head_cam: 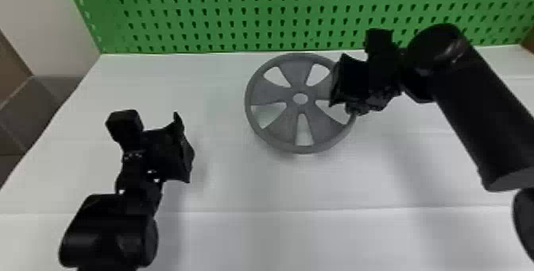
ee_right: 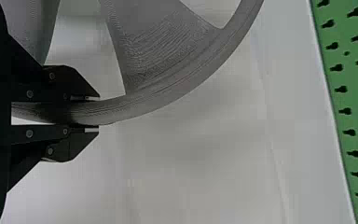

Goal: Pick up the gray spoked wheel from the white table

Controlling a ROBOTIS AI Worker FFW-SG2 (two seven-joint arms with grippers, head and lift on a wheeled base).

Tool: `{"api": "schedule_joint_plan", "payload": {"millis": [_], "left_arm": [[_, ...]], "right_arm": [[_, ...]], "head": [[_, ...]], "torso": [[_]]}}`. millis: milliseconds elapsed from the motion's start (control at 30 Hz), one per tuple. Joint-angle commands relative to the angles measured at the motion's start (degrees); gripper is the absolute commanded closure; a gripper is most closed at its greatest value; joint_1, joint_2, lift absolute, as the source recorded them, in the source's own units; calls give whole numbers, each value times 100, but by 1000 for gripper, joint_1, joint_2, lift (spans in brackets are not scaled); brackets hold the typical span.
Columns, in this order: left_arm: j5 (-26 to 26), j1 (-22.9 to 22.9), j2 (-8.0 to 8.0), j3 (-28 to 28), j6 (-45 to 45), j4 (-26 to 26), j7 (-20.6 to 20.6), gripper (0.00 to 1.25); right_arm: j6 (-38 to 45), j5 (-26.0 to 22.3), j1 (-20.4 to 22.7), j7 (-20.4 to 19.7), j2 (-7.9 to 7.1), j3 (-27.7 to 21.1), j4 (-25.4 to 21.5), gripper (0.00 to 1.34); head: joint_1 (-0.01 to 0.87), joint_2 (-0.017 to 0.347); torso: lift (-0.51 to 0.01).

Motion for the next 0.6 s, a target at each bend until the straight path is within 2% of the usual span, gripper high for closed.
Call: {"api": "schedule_joint_plan", "payload": {"millis": [0,233,367,500,567], "left_arm": [[2,34,5,59,0,-53,0,279],[37,61,5,103,0,-105,0,279],[64,61,5,121,0,-132,-9,279],[72,69,5,129,0,-176,0,279],[81,69,5,138,0,-193,0,279]], "right_arm": [[-315,537,321,303,18,-177,-628,1187],[-913,1372,787,936,44,-177,-1349,1187],[-1414,1592,1138,1050,18,-168,-1692,1184],[-1791,2312,1437,1437,9,-124,-1991,1184],[-2213,2541,1622,1472,0,-45,-2123,1184]], "head": [[834,83],[834,83],[834,83],[834,83],[834,83]], "torso": [[-64],[-64],[-64],[-64],[-64]]}}
